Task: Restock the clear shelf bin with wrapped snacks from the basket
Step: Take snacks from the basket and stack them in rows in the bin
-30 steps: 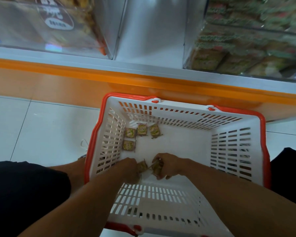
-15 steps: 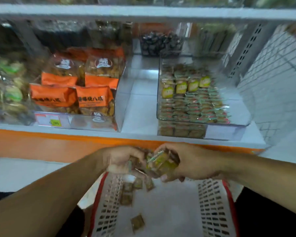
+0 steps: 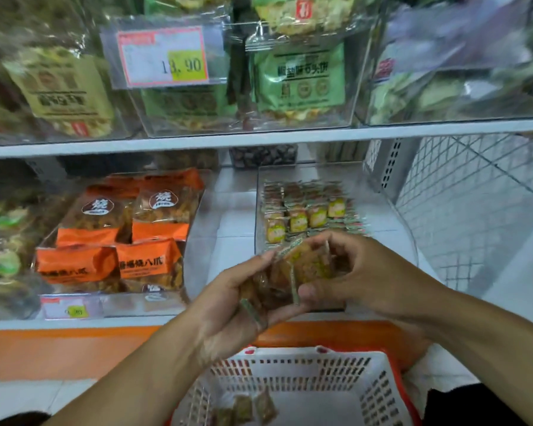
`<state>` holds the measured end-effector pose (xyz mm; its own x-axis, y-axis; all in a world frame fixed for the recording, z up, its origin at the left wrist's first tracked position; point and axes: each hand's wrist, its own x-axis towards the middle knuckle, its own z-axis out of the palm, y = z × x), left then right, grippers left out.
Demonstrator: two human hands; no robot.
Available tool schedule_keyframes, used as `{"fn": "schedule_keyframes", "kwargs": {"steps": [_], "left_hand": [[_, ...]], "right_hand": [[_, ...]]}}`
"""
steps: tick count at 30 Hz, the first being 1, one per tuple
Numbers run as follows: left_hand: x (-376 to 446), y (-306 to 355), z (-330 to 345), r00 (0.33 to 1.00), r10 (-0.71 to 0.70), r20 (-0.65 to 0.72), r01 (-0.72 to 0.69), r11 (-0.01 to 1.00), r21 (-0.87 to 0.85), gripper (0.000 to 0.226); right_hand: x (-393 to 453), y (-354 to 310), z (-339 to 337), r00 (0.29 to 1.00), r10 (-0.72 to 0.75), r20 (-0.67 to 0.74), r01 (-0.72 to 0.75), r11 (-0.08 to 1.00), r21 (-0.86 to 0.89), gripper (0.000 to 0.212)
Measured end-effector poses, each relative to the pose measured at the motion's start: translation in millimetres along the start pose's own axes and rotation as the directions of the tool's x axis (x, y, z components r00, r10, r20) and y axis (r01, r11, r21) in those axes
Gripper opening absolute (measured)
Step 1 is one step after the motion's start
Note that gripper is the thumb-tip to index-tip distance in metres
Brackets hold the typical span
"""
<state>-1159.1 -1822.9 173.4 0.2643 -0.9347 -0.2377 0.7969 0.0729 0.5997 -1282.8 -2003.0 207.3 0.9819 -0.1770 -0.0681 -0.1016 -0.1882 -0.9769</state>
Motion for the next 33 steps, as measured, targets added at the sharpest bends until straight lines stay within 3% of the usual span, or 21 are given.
{"fn": "schedule_keyframes", "kwargs": {"steps": [5, 11, 20, 23, 25, 27, 30, 33], "left_hand": [[11, 3, 3, 0.999, 0.032, 0.031, -0.031, 0.999, -0.035, 0.053], [16, 5, 4, 0.996, 0.076, 0.038, -0.073, 0.996, -0.057, 0.044], [10, 10, 7, 0.994, 0.107, -0.006, -0.107, 0.990, -0.094, 0.039], [11, 7, 8, 0.989, 0.146, -0.040, -0.149, 0.982, -0.117, 0.050], [13, 4, 8, 0.981, 0.190, -0.043, -0.193, 0.977, -0.090, 0.056], [13, 3, 7, 0.972, 0.231, -0.035, -0.232, 0.972, -0.044, 0.059], [14, 4, 3, 0.965, 0.258, -0.053, -0.257, 0.966, 0.025, 0.075], [13, 4, 1, 0.952, 0.290, -0.102, -0.274, 0.950, 0.148, 0.069]], "right_hand": [[5, -2, -12, 0.999, 0.016, 0.037, -0.018, 0.999, 0.043, 0.047], [6, -3, -24, 0.989, 0.087, 0.121, -0.108, 0.978, 0.179, 0.045], [6, -19, -46, 0.998, -0.030, -0.062, 0.038, 0.992, 0.121, 0.047], [7, -14, -31, 0.993, 0.110, 0.036, -0.115, 0.890, 0.441, 0.050], [8, -7, -12, 0.977, 0.201, 0.077, -0.209, 0.796, 0.568, 0.039], [8, 0, 4, 0.963, 0.263, 0.065, -0.252, 0.781, 0.572, 0.031], [8, 4, 12, 0.951, 0.288, 0.113, -0.302, 0.787, 0.538, 0.039], [8, 4, 11, 0.947, 0.246, 0.205, -0.319, 0.766, 0.558, 0.039]]}}
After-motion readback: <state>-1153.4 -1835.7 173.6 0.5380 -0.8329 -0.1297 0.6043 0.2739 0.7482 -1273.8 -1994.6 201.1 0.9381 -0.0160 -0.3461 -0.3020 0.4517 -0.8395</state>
